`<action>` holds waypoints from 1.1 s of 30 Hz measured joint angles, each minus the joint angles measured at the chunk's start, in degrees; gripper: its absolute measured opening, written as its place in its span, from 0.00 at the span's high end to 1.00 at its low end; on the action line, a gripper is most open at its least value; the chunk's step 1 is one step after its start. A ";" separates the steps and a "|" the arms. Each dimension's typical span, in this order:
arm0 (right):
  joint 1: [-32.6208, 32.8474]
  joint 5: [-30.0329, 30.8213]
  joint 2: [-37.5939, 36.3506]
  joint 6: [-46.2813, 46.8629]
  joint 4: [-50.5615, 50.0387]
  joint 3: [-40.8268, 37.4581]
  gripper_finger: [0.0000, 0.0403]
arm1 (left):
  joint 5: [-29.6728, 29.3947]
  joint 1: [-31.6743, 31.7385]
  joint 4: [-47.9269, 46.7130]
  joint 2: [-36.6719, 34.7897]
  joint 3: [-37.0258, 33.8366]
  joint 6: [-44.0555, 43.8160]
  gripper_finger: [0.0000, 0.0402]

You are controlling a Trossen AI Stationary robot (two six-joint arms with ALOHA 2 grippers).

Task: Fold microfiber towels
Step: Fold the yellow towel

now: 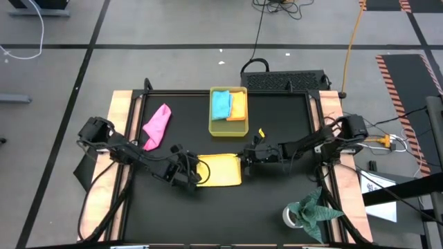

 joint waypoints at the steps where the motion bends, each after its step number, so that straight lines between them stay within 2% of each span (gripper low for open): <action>1: -0.51 0.05 0.99 0.00 0.89 -0.02 1.00 | 0.01 0.17 1.14 0.00 -0.63 -0.04 0.90; 8: -2.86 0.46 3.82 -1.29 0.56 -0.04 0.96 | 2.33 1.38 1.67 -0.15 -1.85 -0.03 0.69; 14: -2.71 0.46 -2.28 -1.65 -2.56 -0.02 0.86 | 4.47 1.79 3.47 -1.83 -1.63 -0.51 0.58; 20: -2.53 -0.35 -10.03 0.74 -9.36 0.00 0.75 | 10.58 1.93 13.30 -1.51 -1.60 7.31 0.60; 23: -1.77 -7.27 -10.67 2.46 -8.26 0.08 0.72 | 13.79 2.60 14.52 -1.14 -1.85 8.90 0.63; 27: 0.26 -16.65 -7.36 2.35 -4.97 0.07 0.72 | 17.07 3.66 16.06 -1.14 -4.38 7.80 0.68; 33: 1.34 -17.93 1.05 1.67 -1.44 0.04 0.77 | 20.65 3.98 22.80 -1.11 -10.46 4.05 0.72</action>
